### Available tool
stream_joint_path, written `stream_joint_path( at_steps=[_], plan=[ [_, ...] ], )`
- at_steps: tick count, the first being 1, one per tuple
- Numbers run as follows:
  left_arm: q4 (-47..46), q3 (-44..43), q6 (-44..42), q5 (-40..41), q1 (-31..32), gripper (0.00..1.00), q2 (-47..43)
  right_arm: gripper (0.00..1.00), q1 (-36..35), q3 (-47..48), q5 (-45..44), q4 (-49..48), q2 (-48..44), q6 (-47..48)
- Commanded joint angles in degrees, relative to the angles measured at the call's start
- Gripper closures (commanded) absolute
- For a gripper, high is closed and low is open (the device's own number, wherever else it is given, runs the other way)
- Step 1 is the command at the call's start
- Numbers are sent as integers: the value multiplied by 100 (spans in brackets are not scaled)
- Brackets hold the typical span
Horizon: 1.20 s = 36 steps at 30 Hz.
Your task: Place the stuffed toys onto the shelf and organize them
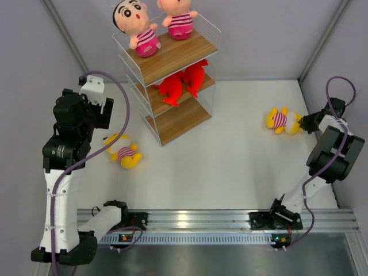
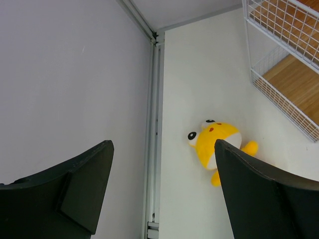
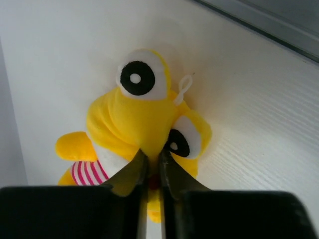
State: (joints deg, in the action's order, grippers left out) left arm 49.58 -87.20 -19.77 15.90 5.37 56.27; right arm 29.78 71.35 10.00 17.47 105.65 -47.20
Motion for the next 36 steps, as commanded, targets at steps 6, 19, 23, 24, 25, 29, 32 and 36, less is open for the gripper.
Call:
stream_joint_path(
  at_steps=[6, 19, 23, 24, 25, 29, 32, 36],
  plan=[
    [-1, -34, 52, -210, -132, 12, -90, 100, -550, -33, 152, -157, -1159, 1027],
    [87, 194, -18, -325, -229, 11, -345, 100, -3722, -1861, -306, -1693, -4622, 3953],
    [122, 273, -36, -342, -273, 11, -468, 100, -5252, -2886, -631, -3080, -5219, 5305],
    [131, 282, -44, -368, -282, 11, -520, 100, -5655, -3081, -605, -3423, -5264, 5465],
    [148, 308, -45, -386, -290, 11, -538, 100, -5807, -3240, -596, -3992, -5273, 5606],
    [175, 353, -62, -395, -308, 11, -617, 100, -6151, -2910, -202, -4007, -4600, 5705],
    [175, 361, -62, -404, -326, 11, -644, 100, -6326, -2767, 72, -4512, -4159, 5520],
    [175, 405, -53, -447, -326, 11, -661, 100, -7019, -2759, -366, -5366, -3684, 5748]
  ],
)
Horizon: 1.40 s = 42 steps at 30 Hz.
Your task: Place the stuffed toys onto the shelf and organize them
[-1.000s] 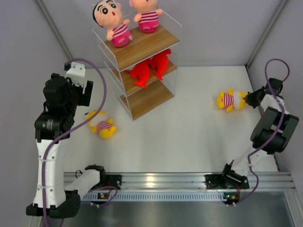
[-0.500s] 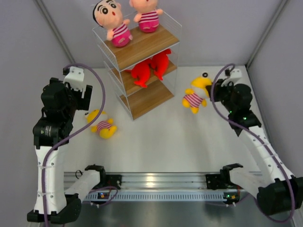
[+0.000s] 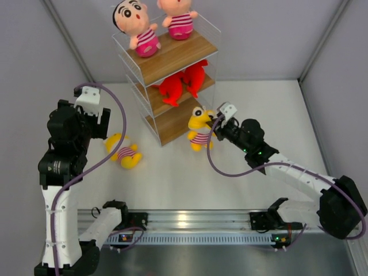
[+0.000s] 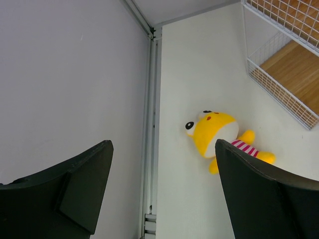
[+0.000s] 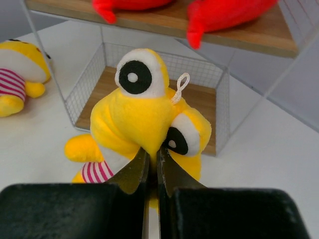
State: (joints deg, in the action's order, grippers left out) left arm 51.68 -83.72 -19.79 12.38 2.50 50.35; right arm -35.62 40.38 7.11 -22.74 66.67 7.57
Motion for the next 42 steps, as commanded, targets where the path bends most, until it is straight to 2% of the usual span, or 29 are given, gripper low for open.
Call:
stream_joint_path(
  at_steps=[1, 4, 9, 12, 18, 25, 36, 42],
  plan=[
    [-35, 75, -60, -104, -48, 11, -78, 100, -551, 382, -174, -1469, 345, 254],
    [-35, 110, -42, -166, -39, 11, -95, 100, -753, 532, -351, -2013, 899, -98],
    [-35, 102, -51, -149, -39, 11, -87, 100, -1280, 663, -843, -3200, 1909, 323],
    [-35, 84, -69, -131, -39, 11, -87, 100, -1500, 1129, -1053, -3096, 2472, 736],
    [-35, 93, -104, -113, -22, 10, -87, 100, -1580, 1621, -1300, -3632, 3281, 1509],
    [-35, 111, -165, -52, 22, 10, -122, 100, -1571, 2482, -1327, -3219, 4186, 2300],
    [-35, 172, -253, 18, 136, 10, -113, 100, -1483, 2931, -756, -4018, 4907, 2205],
    [-35, 146, -315, 71, 154, 10, -87, 100, -1457, 3317, -738, -4133, 5320, 2248]
  ],
)
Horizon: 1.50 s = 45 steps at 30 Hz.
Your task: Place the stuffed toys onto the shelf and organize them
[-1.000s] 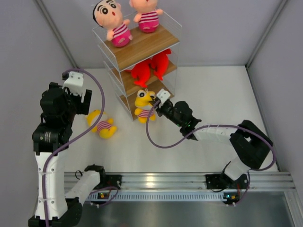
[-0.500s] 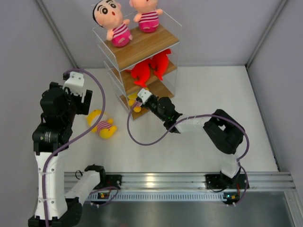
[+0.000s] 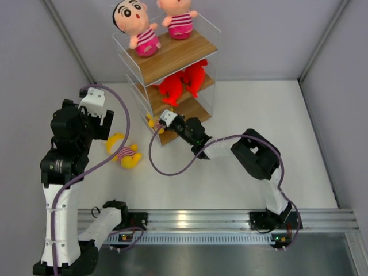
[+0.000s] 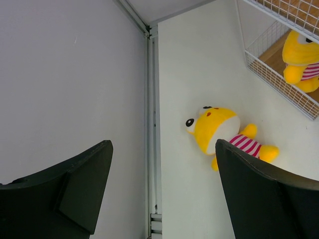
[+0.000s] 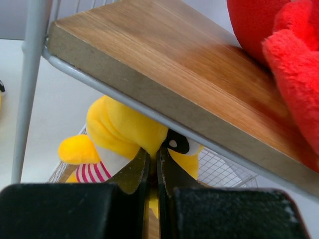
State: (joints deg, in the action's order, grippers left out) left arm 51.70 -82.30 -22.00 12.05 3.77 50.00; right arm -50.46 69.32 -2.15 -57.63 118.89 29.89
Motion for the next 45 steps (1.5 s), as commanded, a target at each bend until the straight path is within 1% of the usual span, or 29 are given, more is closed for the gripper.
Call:
stream_joint_path(
  at_steps=[1, 10, 17, 23, 30, 36, 40, 41, 45],
  plan=[
    [-37, 4, -103, 113, 27, 10, -43, 100, 27, 477, 189, -627, 186, 34],
    [-46, -5, -112, 122, 54, 10, -25, 100, 133, 1057, 444, -250, 564, 263],
    [-37, -14, -129, 122, 62, 10, 10, 100, 133, 1207, 488, 155, 723, 702],
    [-37, -5, -112, 96, 62, 10, 36, 100, 150, 1092, 479, 120, 767, 826],
    [-37, -23, -112, 113, 62, 10, 36, 98, 168, 1215, 444, 50, 934, 755],
    [-37, -14, -120, 69, 71, 10, 45, 100, 194, 1259, 277, -152, 908, 764],
    [-46, -14, -112, 69, 71, 10, 45, 100, 194, 1435, 250, -65, 943, 896],
    [-38, -14, -112, 52, 71, 10, 45, 100, 194, 1470, 103, -65, 934, 896],
    [-37, -14, -112, 51, 71, 10, 45, 100, 194, 1453, 127, -64, 943, 870]
  ],
)
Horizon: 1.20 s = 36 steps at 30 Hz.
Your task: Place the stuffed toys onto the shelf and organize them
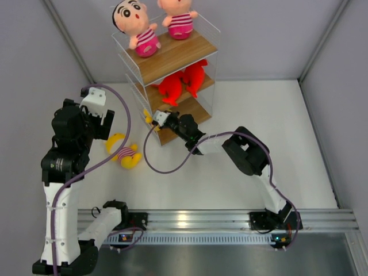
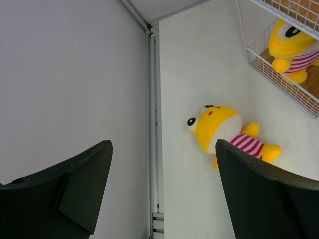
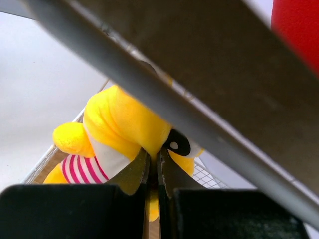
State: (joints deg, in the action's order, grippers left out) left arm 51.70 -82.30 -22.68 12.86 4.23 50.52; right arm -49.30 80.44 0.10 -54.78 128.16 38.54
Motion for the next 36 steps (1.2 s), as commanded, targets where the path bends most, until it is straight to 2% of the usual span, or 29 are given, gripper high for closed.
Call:
stream_joint_path(
  at_steps=[1, 4, 5, 6, 9, 13, 15, 21, 27, 36],
  plan=[
    [-37, -14, -44, -29, 25, 10, -16, 100, 78, 332, -115, -366, 25, 4],
    [-37, -5, -53, -38, 25, 10, -7, 100, 78, 332, -107, -349, -1, -14],
    [-37, -5, -44, -38, 25, 10, -7, 96, 78, 305, -63, -314, -10, -14],
    [-37, -5, -44, -38, 25, 10, -7, 83, 78, 270, -36, -314, -45, -14],
    [-37, -14, -61, -38, 25, 10, -7, 65, 69, 138, 113, -454, -115, -22],
    [-37, 12, -53, -56, 25, 10, -7, 59, 69, -37, 61, -586, -256, -40],
    [-37, 21, -53, -73, 25, 10, -7, 53, 61, -125, 60, -638, -344, -40],
    [-37, 4, -53, -82, 25, 10, -7, 43, 61, -310, 69, -770, -599, -119],
    [-29, 21, -53, -108, 25, 10, -7, 37, 61, -609, 96, -841, -880, -172],
    [-37, 12, -53, -91, 25, 9, -34, 33, 69, -811, 131, -771, -1030, -189]
  ],
)
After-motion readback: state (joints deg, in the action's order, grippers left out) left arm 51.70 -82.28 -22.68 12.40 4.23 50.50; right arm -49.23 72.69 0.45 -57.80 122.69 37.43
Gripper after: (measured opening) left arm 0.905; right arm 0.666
